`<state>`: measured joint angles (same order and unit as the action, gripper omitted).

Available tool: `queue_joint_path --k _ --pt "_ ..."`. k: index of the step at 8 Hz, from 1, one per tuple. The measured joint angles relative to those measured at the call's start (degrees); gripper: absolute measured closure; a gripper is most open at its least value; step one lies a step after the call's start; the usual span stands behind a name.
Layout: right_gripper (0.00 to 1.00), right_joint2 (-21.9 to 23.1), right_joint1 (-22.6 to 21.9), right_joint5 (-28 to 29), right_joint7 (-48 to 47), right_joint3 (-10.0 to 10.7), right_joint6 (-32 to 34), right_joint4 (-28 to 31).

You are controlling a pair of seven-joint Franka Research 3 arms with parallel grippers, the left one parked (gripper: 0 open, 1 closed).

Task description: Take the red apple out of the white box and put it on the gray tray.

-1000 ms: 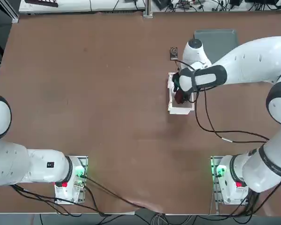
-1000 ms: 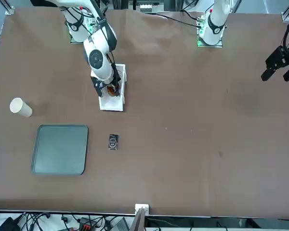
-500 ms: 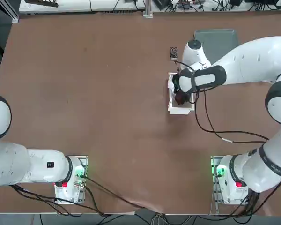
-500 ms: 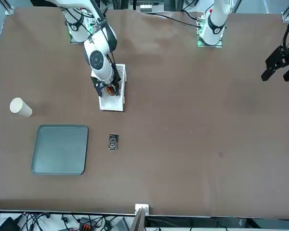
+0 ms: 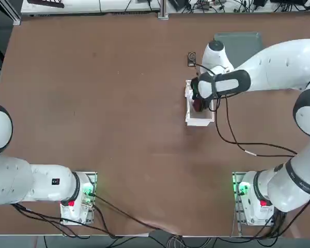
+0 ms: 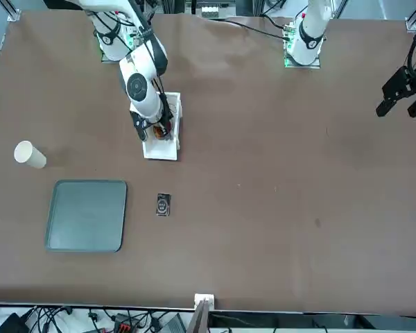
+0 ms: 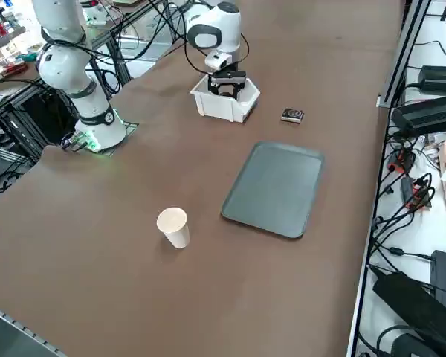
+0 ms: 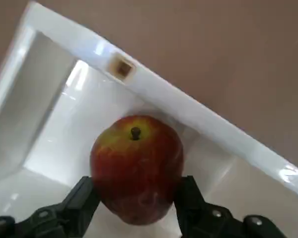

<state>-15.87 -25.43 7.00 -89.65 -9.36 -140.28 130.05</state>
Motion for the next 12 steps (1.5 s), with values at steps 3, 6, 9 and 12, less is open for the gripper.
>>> queue_joint_path --k 3,6,9,12 --pt "0.15 5.6 1.5 0.0 -1.1 1.0 16.2 -9.3" --pt "0.16 8.6 5.0 -2.7 -0.8 1.3 25.4 -16.6" --pt "0.16 11.0 14.8 -10.0 0.5 1.7 26.8 -17.6" --pt "0.16 6.9 25.7 -17.6 20.0 2.0 24.1 -17.6"
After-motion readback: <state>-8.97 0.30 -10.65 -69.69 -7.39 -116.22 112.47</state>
